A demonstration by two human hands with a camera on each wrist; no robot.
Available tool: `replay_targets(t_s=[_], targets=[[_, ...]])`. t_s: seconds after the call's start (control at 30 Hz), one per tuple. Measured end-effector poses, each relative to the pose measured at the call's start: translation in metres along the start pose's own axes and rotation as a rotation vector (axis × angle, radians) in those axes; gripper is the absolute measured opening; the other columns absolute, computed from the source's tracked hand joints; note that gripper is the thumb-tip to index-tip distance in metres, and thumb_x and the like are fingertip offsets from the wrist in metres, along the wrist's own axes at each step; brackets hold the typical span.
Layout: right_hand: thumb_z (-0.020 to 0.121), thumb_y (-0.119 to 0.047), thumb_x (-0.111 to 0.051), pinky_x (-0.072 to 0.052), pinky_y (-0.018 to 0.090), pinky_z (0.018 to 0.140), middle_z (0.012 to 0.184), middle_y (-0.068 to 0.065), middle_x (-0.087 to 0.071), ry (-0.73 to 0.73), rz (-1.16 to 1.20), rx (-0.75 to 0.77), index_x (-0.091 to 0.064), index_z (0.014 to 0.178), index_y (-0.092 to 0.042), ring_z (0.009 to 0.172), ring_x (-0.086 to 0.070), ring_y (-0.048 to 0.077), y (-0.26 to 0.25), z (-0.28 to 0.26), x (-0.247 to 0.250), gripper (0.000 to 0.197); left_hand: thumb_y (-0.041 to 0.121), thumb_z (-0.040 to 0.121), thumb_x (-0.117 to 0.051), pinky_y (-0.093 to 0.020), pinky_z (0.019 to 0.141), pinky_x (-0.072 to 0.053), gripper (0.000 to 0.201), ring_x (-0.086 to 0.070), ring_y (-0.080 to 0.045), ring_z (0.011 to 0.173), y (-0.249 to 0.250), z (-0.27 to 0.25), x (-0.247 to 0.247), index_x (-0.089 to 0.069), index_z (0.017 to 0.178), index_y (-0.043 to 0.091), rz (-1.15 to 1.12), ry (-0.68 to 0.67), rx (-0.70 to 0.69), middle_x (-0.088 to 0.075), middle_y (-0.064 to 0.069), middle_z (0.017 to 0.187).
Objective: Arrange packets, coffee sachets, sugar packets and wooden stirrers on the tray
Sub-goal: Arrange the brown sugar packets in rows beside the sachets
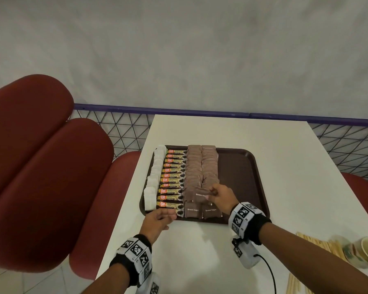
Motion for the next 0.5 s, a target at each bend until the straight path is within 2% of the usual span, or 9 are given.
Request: replay_targets(t_s=[0.07, 0.13, 0.17, 0.23, 0.33, 0.5], targets=[[0.085, -0.013, -0.063, -0.037, 0.018, 0.073, 0.085, -0.001, -0.057, -0.028, -0.042, -0.014, -0.051, 0.074, -0.024, 0.081, -0.052, 0.015, 0.005, 0.0, -0.005, 0.02, 0.003, 0.083, -0.066, -0.02, 0.064, -0.047, 0.012, -0.06, -0.009, 0.08, -0.003, -0.001, 0.0, -0.067, 0.091, 0.012, 0.003, 0.005, 0.01, -0.069, 0.003, 0.083], [0.084, -0.011, -0.063, -0.039, 0.019, 0.073, 0.088, 0.001, -0.059, -0.059, -0.064, -0.021, -0.061, 0.086, -0.017, 0.082, -0.054, 0.014, 0.007, -0.001, -0.016, 0.007, 0.003, 0.083, -0.067, -0.019, 0.063, -0.047, 0.012, -0.059, -0.009, 0.078, -0.005, -0.003, -0.001, -0.067, 0.093, 0.009, -0.002, 0.003, 0.018, -0.068, 0.003, 0.081], [0.084, -0.01, -0.063, -0.043, 0.021, 0.073, 0.091, 0.003, -0.062, -0.069, -0.076, -0.017, -0.062, 0.095, -0.012, 0.082, -0.055, 0.015, 0.007, -0.002, -0.022, 0.012, 0.003, 0.082, -0.067, -0.019, 0.063, -0.046, 0.013, -0.058, -0.01, 0.078, -0.006, -0.003, -0.002, -0.067, 0.094, 0.007, -0.003, -0.001, 0.023, -0.068, 0.002, 0.082], [0.083, -0.009, -0.062, -0.05, 0.029, 0.078, 0.1, 0.009, -0.066, -0.084, -0.131, 0.01, -0.06, 0.101, -0.009, 0.086, -0.059, 0.019, 0.004, -0.003, -0.032, 0.017, 0.003, 0.082, -0.067, -0.021, 0.064, -0.046, 0.014, -0.058, -0.012, 0.079, -0.008, -0.005, -0.003, -0.067, 0.096, 0.007, -0.003, -0.012, 0.029, -0.067, -0.001, 0.084], [0.084, -0.01, -0.056, -0.046, 0.031, 0.087, 0.111, 0.009, -0.062, -0.077, -0.344, 0.069, -0.059, 0.105, -0.01, 0.103, -0.057, 0.025, 0.002, -0.001, -0.041, 0.02, 0.003, 0.083, -0.067, -0.021, 0.065, -0.047, 0.012, -0.059, -0.013, 0.081, -0.009, -0.008, -0.002, -0.067, 0.092, 0.01, -0.005, -0.018, 0.029, -0.068, -0.003, 0.086], [0.086, -0.02, -0.056, -0.037, 0.034, 0.1, 0.124, 0.011, -0.056, -0.034, -0.614, 0.128, -0.054, 0.117, -0.015, 0.118, -0.047, 0.029, -0.001, 0.0, -0.044, 0.031, 0.003, 0.084, -0.065, -0.02, 0.065, -0.047, 0.012, -0.059, -0.011, 0.081, -0.013, -0.011, 0.0, -0.066, 0.092, 0.012, 0.012, -0.016, 0.027, -0.068, -0.002, 0.085]])
Point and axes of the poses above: each hand's wrist, its own z-axis towards the middle knuckle, its own x-axis out of the back of the hand, y = z × x, the point moved 8 cm from there along z, towards the middle knuckle
